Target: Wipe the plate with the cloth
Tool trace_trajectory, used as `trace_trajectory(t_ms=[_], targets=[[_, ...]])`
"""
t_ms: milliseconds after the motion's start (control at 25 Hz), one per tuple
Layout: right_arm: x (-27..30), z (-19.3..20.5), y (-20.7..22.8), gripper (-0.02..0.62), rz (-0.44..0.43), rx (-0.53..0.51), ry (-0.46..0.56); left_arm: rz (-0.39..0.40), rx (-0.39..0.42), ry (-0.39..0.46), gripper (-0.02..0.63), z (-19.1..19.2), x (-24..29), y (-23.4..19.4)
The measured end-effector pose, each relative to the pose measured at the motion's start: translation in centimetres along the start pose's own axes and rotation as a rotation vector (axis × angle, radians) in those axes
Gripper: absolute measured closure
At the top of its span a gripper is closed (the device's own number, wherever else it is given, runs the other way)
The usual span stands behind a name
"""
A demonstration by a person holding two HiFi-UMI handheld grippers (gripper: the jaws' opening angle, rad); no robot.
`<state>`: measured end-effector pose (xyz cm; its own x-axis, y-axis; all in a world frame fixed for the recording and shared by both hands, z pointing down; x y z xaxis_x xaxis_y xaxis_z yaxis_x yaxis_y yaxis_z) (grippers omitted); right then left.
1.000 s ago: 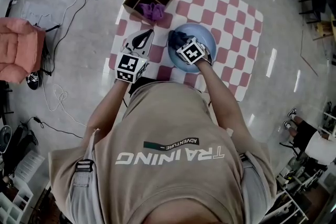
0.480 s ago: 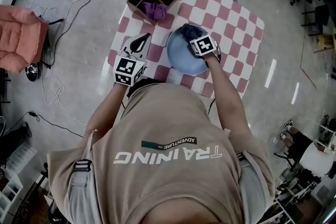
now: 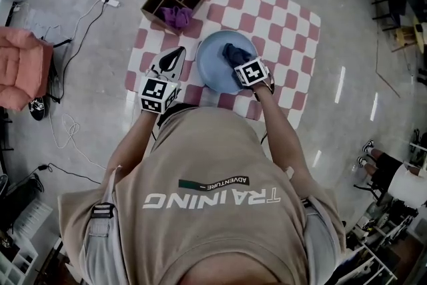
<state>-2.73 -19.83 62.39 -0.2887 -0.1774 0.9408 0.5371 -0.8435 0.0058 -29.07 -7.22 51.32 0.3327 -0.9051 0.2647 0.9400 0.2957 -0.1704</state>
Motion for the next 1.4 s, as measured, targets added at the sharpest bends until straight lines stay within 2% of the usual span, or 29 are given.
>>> trace_trajectory(t_ms=[280, 440, 680, 840, 1000, 1200, 1400], targets=[[-0.9, 1.6, -2.8, 0.460, -0.057, -0.011, 0.029, 0.042, 0.007, -0.016, 0.591, -0.1, 1.7, 1.5], [-2.4, 0.5, -3.9, 0.460, -0.126, -0.022, 0.114, 0.039, 0.009, -0.026, 0.591, 0.1, 2.0, 1.6], [-2.7, -3.7, -7.0, 0.460, -0.245, -0.200, 0.210, 0.017, -0.003, -0.019, 0.591, 0.0, 1.6, 0.9], [-1.7, -6.2, -9.3, 0.460, -0.304, -0.344, 0.219, 0.000, -0.007, -0.020, 0.591, 0.1, 1.1, 0.0], [-0.8, -7.6, -10.7, 0.460, -0.316, -0.455, 0.172, -0.028, -0.022, -0.014, 0.591, 0.3, 0.8, -1.0], [0.3, -8.6, -10.6, 0.460, -0.306, -0.494, 0.132, -0.039, -0.026, -0.021, 0.591, 0.7, 0.5, -1.7], [1.2, -10.8, -8.7, 0.460, -0.244, -0.493, 0.130, -0.026, -0.022, -0.029, 0.591, 0.9, 0.6, -1.7]])
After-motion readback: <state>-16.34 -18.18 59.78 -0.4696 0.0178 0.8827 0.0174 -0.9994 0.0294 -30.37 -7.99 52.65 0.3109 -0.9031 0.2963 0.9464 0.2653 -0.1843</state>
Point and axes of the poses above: the fingertips, and each gripper's own axes: x forward along the fingers, y to its right, z out of its underside, the point moved 10 cm from there along -x, backward along the fingers, and after that the axes turned 2 degrees about -x, right-handed, at the moved point
